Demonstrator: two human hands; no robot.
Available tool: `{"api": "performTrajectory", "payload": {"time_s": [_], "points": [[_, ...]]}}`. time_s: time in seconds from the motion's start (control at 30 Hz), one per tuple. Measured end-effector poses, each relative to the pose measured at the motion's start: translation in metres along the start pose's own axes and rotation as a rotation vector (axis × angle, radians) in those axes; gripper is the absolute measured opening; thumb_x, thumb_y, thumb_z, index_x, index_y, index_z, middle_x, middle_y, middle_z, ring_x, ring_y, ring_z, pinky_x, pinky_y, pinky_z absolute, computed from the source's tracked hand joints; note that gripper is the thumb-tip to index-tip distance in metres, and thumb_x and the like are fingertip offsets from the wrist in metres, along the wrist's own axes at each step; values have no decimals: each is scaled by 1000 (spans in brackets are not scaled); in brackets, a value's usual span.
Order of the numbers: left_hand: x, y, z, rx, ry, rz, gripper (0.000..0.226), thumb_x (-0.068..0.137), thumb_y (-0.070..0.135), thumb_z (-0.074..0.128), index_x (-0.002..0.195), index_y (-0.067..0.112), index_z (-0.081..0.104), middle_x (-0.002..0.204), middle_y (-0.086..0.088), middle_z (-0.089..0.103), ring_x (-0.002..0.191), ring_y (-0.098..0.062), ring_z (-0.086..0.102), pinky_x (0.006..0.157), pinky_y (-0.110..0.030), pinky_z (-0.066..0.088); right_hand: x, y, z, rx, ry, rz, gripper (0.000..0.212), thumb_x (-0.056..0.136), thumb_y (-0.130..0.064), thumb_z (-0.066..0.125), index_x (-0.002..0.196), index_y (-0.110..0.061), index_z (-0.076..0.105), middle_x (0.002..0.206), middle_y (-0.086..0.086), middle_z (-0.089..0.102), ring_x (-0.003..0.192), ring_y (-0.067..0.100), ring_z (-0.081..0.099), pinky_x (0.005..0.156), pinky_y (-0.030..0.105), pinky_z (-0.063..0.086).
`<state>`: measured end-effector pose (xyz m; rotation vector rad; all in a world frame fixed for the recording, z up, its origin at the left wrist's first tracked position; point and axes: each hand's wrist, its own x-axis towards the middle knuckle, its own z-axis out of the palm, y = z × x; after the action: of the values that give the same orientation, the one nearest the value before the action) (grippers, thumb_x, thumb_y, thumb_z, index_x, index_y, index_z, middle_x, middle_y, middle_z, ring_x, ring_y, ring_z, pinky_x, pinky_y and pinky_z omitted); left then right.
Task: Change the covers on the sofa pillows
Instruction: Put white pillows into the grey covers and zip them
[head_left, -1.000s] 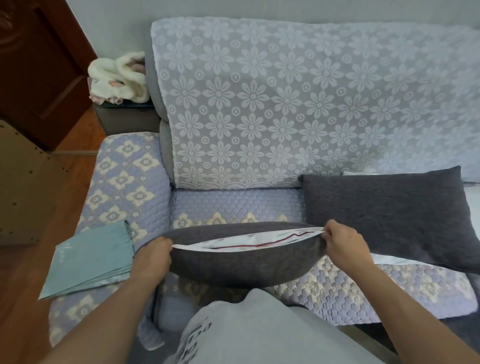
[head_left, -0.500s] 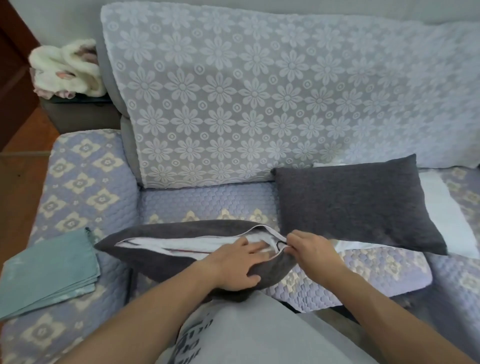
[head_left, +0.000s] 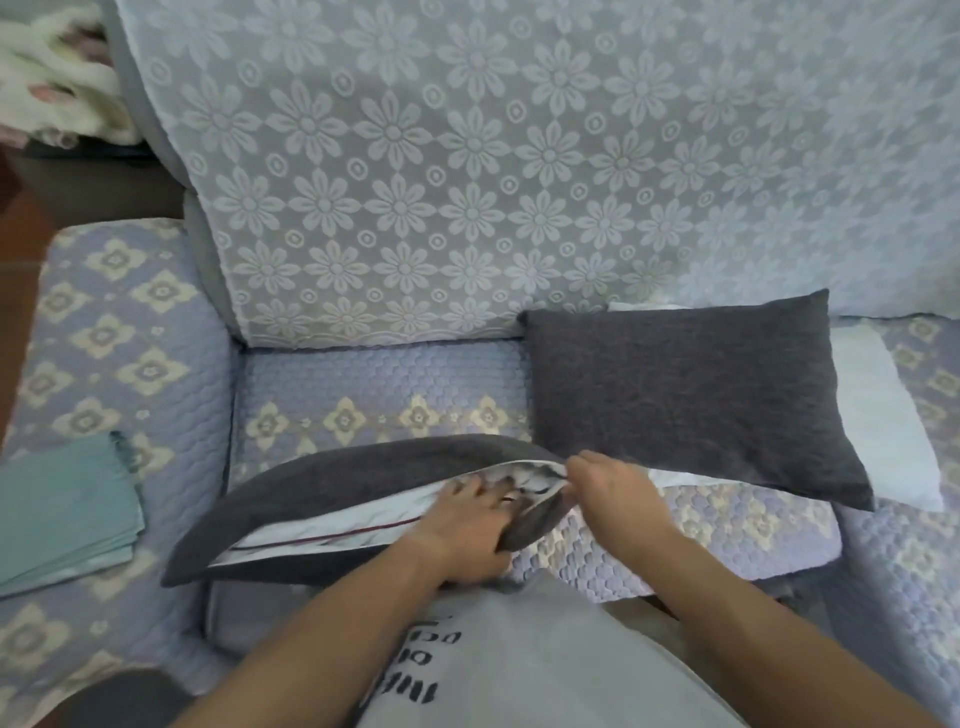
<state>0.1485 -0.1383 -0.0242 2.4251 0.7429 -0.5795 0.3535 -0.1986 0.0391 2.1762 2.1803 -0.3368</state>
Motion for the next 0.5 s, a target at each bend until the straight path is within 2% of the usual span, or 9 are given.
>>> {"api": "performTrajectory", "payload": {"time_s": [0.07, 0.13, 0.2, 0.27, 0.3, 0.37, 0.4, 0.43, 0.5], "points": [[-15, 13, 4, -102, 156, 62, 74, 89, 50, 44, 157, 40, 16, 169, -2, 8, 154, -27, 5, 124, -49, 11, 5, 21, 6, -82, -93, 64, 50, 59, 2, 79, 70, -27, 40, 70, -4, 51, 57, 23, 58, 44, 32, 35], [-34, 9, 15, -157, 219, -15, 64, 93, 42, 43, 155, 42, 24, 170, -1, 6, 155, -25, 0, 126, -45, 6, 9, 25, 10, -135, -202, 84, 38, 62, 5, 76, 72, -23, 52, 75, -2, 53, 65, 22, 58, 48, 33, 42], [-59, -9, 32, -177, 201, -196, 60, 97, 38, 45, 154, 41, 27, 170, 0, 3, 156, -25, -2, 126, -44, 7, 12, 19, 15, -182, -236, 50, 39, 48, 7, 81, 71, -16, 60, 75, 2, 55, 66, 25, 56, 48, 33, 44], [-87, -35, 48, -145, 149, -356, 67, 99, 34, 47, 158, 41, 16, 169, 1, -7, 156, -25, -9, 126, -44, 7, 18, 11, 17, -225, -167, 36, 45, 29, 6, 84, 65, -11, 63, 74, 8, 56, 67, 31, 54, 51, 37, 48], [-99, -45, 54, -127, 136, -402, 70, 100, 32, 47, 159, 41, 11, 169, 1, -11, 155, -25, -13, 126, -45, 7, 21, 9, 18, -233, -113, 48, 44, 26, 2, 85, 63, -9, 64, 77, 12, 56, 70, 35, 54, 58, 42, 51], [-119, -63, 62, -114, 135, -495, 71, 99, 27, 45, 159, 41, 10, 169, 0, -14, 154, -26, -17, 125, -46, 6, 26, -4, 18, -222, -56, 22, 38, 35, -21, 88, 61, -8, 64, 82, 16, 54, 79, 38, 52, 74, 48, 46], [-124, -68, 64, -115, 131, -537, 69, 99, 25, 44, 159, 40, 14, 169, -1, -14, 154, -27, -18, 125, -47, 6, 24, -14, 22, -221, -41, -37, 37, 44, -33, 85, 61, -9, 64, 82, 15, 52, 79, 36, 50, 75, 46, 40], [-124, -72, 65, -118, 129, -567, 65, 98, 24, 42, 158, 39, 20, 169, -2, -14, 154, -28, -18, 124, -48, 5, 20, -25, 31, -229, -15, -133, 31, 56, -36, 78, 62, -10, 63, 81, 13, 51, 78, 32, 47, 71, 43, 37], [-118, -77, 62, -123, 149, -581, 57, 100, 27, 40, 155, 36, 30, 169, -4, -12, 154, -30, -17, 124, -50, 8, 7, -48, 55, -218, -51, -307, 17, 72, -27, 60, 64, -13, 63, 77, 8, 52, 73, 30, 48, 63, 39, 39]]}}
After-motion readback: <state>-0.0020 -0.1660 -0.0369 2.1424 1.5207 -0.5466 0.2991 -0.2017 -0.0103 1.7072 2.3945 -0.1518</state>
